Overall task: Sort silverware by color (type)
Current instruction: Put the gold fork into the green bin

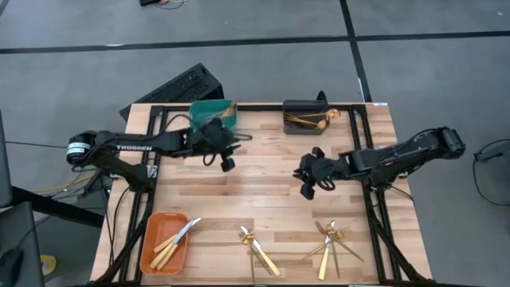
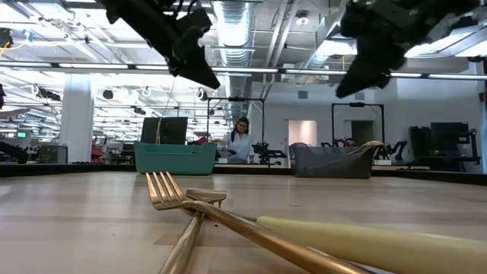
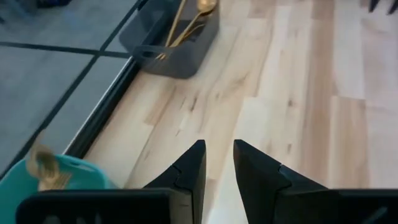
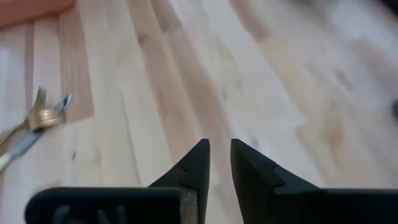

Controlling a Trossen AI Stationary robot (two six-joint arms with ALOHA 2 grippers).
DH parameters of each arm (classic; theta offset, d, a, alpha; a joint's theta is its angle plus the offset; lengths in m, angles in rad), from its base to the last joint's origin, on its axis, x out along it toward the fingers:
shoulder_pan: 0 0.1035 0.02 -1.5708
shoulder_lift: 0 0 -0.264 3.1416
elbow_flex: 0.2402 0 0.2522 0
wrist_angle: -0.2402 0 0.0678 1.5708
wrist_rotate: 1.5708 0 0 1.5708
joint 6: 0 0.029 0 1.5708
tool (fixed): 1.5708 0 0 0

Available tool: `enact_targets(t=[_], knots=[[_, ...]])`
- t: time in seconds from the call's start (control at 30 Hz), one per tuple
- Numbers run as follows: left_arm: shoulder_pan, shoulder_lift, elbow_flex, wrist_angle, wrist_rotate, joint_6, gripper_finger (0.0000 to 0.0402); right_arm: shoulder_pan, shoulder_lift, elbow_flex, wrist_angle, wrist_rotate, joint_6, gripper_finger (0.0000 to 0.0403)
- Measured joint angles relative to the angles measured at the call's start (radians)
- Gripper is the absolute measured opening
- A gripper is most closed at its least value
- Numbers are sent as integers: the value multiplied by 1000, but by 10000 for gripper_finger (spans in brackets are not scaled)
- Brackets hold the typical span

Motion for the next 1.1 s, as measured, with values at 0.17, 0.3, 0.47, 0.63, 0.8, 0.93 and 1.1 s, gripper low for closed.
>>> enact_targets(t=[0.17, 0.3, 0.47, 0.63, 0.8, 0.93, 1.1], knots=[[-70, 10, 0, 8, -75, -11, 71, 66, 0, 2, -137, -29, 173, 78], [-89, 9, 0, 8, -103, -19, 71, 129, 0, 2, -248, -75, 367, 77], [-100, 13, -11, 13, -103, -40, 71, 253, 0, 2, -363, -100, 636, 77], [-105, 16, -60, 47, -102, -42, 71, 403, 0, 2, -432, -101, 862, 77], [-104, 18, -122, 123, -96, -43, 71, 534, 7, 2, -419, -107, 992, 89], [-113, 17, -161, 178, -89, -71, 71, 584, 65, 2, -377, -100, 1045, 124], [-135, 17, -201, 206, -96, -79, 71, 588, 194, 2, -278, -122, 1044, 180]])
